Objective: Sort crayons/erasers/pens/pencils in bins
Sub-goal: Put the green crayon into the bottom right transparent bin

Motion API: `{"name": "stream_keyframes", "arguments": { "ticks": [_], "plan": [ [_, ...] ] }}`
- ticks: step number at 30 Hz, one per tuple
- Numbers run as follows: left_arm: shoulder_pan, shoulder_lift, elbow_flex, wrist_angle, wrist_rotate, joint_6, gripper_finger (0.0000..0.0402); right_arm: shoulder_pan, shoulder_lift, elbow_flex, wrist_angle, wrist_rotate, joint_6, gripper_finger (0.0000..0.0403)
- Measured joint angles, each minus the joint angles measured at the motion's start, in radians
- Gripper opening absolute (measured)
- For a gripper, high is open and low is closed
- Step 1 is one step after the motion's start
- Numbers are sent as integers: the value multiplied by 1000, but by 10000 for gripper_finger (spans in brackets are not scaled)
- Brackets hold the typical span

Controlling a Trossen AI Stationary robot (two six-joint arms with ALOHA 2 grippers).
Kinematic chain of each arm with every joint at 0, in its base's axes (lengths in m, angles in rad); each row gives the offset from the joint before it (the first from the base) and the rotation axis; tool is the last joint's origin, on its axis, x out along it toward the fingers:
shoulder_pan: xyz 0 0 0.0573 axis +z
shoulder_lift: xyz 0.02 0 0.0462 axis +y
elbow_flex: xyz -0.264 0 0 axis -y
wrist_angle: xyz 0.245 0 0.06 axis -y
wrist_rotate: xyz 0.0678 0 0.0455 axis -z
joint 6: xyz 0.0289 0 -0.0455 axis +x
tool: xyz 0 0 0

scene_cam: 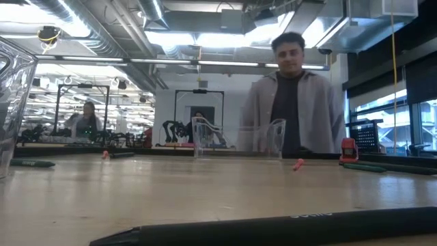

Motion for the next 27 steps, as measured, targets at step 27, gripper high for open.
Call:
{"name": "stream_keyframes", "arguments": {
  "ticks": [27],
  "plan": [
    [187,-50,1,-648,147,-512,102,0,-2,358,-385,608,-323,156]
  ]
}}
